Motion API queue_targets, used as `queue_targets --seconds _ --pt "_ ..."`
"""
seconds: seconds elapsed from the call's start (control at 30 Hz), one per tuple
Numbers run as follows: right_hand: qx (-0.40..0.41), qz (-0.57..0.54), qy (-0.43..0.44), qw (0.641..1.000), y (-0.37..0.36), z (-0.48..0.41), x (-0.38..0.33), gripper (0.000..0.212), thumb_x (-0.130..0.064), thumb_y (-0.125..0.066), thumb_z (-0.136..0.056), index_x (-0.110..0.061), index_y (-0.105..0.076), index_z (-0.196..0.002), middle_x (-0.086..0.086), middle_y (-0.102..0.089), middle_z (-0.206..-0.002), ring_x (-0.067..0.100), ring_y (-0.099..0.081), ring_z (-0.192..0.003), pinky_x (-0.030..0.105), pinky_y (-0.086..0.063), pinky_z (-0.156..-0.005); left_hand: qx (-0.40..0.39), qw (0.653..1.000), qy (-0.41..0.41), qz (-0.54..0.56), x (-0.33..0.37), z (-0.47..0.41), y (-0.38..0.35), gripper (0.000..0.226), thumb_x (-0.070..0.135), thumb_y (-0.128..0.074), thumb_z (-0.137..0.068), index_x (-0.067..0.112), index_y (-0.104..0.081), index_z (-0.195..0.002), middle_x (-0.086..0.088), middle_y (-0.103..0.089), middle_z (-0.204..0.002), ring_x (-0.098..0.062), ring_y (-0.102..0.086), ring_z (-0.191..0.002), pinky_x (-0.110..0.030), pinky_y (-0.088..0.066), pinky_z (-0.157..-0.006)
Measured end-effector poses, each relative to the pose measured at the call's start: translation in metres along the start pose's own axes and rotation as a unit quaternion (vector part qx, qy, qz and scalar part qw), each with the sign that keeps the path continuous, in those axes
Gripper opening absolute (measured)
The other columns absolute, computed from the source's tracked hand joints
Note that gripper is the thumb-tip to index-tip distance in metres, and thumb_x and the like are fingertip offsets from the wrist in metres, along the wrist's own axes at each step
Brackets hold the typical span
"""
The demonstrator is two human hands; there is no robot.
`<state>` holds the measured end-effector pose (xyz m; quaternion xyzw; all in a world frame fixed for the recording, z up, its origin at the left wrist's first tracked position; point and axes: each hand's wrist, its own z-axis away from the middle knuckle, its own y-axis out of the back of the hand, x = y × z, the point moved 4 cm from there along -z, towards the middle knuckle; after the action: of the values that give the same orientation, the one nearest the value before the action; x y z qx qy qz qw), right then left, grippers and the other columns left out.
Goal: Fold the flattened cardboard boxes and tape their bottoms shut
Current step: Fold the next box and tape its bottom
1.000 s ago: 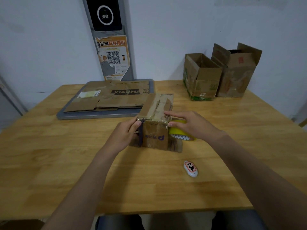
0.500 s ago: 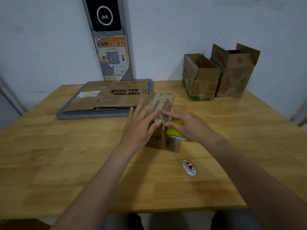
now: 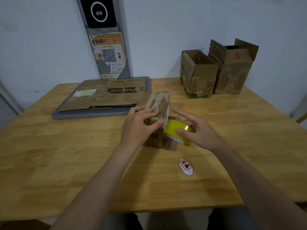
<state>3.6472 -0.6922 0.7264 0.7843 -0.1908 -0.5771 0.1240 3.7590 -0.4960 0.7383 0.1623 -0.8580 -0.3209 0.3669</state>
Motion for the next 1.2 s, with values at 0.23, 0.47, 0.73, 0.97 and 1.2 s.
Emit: queue_targets --seconds 0.23,0.47,0.73,0.97,1.2 --pt "0.052 0.128 0.000 0.990 0.006 -0.011 -0.014 0.046 -0.034 -0.072 -0.094 -0.044 -0.056 -0.136 -0.013 -0.067 -0.071 0.000 -0.061 -0.059 0.028 -0.049 -0.061 0.041 0.999 0.015 -0.010 0.002 0.001 -0.004 0.046 0.063 -0.073 -0.081 0.038 -0.076 -0.119 0.029 -0.068 -0.124 0.001 -0.042 -0.129 -0.016 -0.036 -0.080" --pt "0.080 0.201 -0.053 0.975 -0.005 -0.032 -0.021 0.021 -0.047 -0.069 -0.089 -0.049 -0.054 -0.103 -0.013 -0.066 -0.109 0.001 -0.061 -0.093 0.034 -0.050 -0.070 0.043 0.999 0.015 -0.005 0.001 0.004 -0.007 0.044 0.059 -0.076 -0.079 0.038 -0.077 -0.118 0.029 -0.068 -0.124 0.000 -0.044 -0.130 -0.022 -0.039 -0.083" --pt "0.053 0.231 -0.057 0.970 -0.013 -0.058 -0.027 0.019 -0.038 -0.076 -0.085 -0.042 -0.060 -0.095 -0.019 -0.060 -0.100 0.013 -0.061 -0.099 0.030 -0.050 -0.071 -0.052 0.998 0.005 0.023 -0.005 0.000 0.002 0.058 0.062 -0.074 -0.080 0.038 -0.068 -0.133 0.029 -0.060 -0.137 0.000 -0.039 -0.136 -0.034 -0.041 -0.109" --pt "0.013 0.296 -0.048 0.954 -0.013 -0.064 -0.031 0.048 -0.033 -0.078 -0.086 -0.047 -0.058 -0.128 -0.019 -0.059 -0.110 0.014 -0.056 -0.107 0.032 -0.046 -0.076 0.077 0.942 0.224 0.239 -0.031 0.019 0.008 0.103 0.037 -0.096 -0.066 0.033 -0.034 -0.148 0.004 -0.030 -0.141 -0.010 -0.044 -0.126 -0.019 -0.045 -0.096" --pt "-0.019 0.463 0.053 0.885 -0.018 -0.073 -0.063 0.083 -0.029 -0.083 -0.083 -0.042 -0.040 -0.153 -0.004 -0.046 -0.143 0.023 -0.045 -0.131 0.041 -0.051 -0.095 0.072 0.939 0.248 0.228 -0.034 0.039 -0.008 0.054 0.028 -0.083 -0.086 0.026 -0.049 -0.127 0.001 -0.051 -0.132 -0.015 -0.058 -0.115 -0.027 -0.051 -0.090"
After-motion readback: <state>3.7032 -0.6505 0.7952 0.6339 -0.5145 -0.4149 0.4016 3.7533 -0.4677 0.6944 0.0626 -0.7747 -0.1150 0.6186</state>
